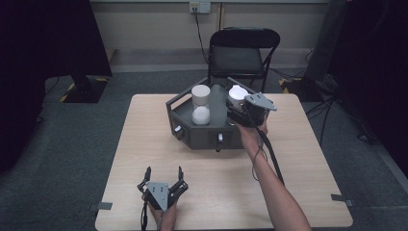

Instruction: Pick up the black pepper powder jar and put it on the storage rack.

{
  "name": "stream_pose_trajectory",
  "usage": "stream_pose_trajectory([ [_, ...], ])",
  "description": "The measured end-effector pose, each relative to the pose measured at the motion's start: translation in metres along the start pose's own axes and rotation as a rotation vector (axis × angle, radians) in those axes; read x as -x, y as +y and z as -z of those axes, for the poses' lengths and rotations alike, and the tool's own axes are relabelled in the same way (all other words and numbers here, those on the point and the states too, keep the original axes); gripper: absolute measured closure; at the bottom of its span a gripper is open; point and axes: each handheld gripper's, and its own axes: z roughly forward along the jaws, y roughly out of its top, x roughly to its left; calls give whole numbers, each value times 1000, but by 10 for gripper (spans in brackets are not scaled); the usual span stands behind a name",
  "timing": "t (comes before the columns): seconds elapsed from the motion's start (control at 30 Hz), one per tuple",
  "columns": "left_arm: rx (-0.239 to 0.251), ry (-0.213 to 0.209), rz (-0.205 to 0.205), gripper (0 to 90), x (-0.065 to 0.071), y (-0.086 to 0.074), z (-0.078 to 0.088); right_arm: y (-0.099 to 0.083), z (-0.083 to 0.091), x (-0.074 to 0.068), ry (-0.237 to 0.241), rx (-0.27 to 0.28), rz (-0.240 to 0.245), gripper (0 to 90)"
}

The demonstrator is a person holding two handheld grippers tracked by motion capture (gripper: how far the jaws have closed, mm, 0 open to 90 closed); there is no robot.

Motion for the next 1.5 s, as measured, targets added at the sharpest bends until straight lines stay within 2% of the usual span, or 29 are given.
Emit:
stream_pose_trajectory([
  [0.07,0,0,0,6,0,0,0,-2,-3,2,10,-7,-22,136],
  [0.1,0,0,0,7,0,0,0,-2,-3,2,10,-7,-22,136],
  [0.17,0,0,0,7,0,0,0,-14,-5,2,-4,21,-34,0],
  [0.23,0,0,0,7,0,0,0,-22,-5,2,-7,46,-29,0],
  [0.33,0,0,0,7,0,0,0,-25,-5,6,11,47,-35,0],
  [0.77,0,0,0,8,0,0,0,-28,6,6,16,94,-37,0],
  [0.87,0,0,0,8,0,0,0,-32,12,5,22,110,-18,0],
  [1.5,0,0,0,8,0,0,0,-34,18,8,14,115,-23,0],
])
